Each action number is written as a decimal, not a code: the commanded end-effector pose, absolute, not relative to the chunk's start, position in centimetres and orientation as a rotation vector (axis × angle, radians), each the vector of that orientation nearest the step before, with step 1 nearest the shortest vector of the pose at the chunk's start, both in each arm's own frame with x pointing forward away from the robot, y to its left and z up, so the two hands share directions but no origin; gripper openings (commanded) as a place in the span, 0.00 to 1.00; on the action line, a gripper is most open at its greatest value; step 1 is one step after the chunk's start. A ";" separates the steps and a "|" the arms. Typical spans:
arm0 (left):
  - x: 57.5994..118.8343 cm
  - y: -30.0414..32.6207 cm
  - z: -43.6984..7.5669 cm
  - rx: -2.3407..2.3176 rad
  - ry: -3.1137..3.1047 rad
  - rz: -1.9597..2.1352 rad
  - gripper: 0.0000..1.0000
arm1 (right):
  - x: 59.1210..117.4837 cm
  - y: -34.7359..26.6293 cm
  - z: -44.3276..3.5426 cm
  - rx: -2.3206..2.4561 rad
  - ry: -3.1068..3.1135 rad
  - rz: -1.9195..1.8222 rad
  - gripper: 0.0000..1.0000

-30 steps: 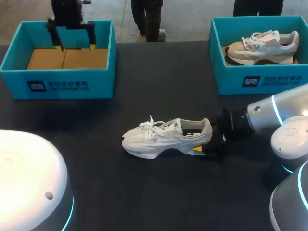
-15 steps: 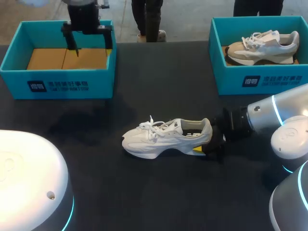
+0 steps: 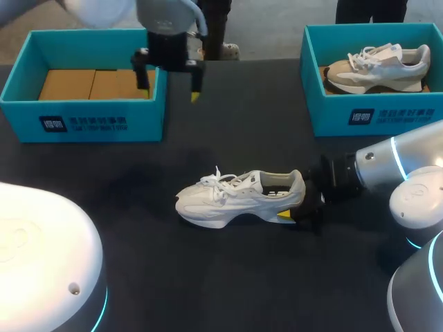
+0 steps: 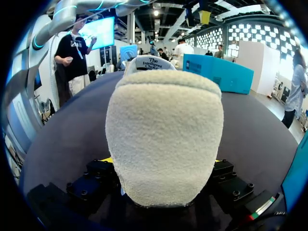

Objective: Take the shoe out of the shoebox, open the shoe tongue, remove and reinsert the insole, then place the shoe into the shoebox

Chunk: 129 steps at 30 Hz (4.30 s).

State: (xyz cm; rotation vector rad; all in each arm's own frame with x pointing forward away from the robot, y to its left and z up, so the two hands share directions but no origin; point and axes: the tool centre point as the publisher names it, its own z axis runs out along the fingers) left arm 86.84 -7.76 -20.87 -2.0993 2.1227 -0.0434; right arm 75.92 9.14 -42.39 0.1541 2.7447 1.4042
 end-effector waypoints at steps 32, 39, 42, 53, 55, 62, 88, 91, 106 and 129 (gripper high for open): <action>78.2 -15.8 -23.6 -1.975 2.435 0.119 1.00 | 76.0 9.5 -42.5 0.157 2.748 1.394 0.00; 76.8 -17.3 -25.6 -1.925 2.442 0.136 1.00 | 76.0 9.5 -42.5 0.157 2.748 1.394 0.00; 76.6 -17.7 -26.1 -1.919 2.442 0.133 1.00 | 76.0 9.5 -42.5 0.157 2.748 1.394 0.00; 76.4 -19.3 -28.2 -1.893 2.426 0.091 1.00 | 76.0 9.5 -42.5 0.157 2.748 1.394 0.00; 76.5 -19.7 -28.6 -1.887 2.432 0.082 1.00 | 76.0 9.5 -42.5 0.157 2.748 1.394 0.00; 76.5 -21.0 -29.5 -1.848 2.448 0.065 1.00 | 76.0 9.5 -42.5 0.157 2.748 1.394 0.00; 76.6 -24.1 -33.2 -1.722 2.525 0.078 1.00 | 76.0 9.5 -42.5 0.157 2.748 1.394 0.00; 76.5 -24.3 -33.9 -1.711 2.529 0.108 1.00 | 76.0 9.5 -42.5 0.157 2.748 1.394 0.00; 76.0 -24.1 -35.7 -1.756 2.491 0.193 1.00 | 76.0 9.5 -42.5 0.157 2.748 1.394 0.00; 76.3 -21.9 -36.4 -1.792 2.343 0.257 1.00 | 76.0 9.5 -42.5 0.157 2.748 1.394 0.00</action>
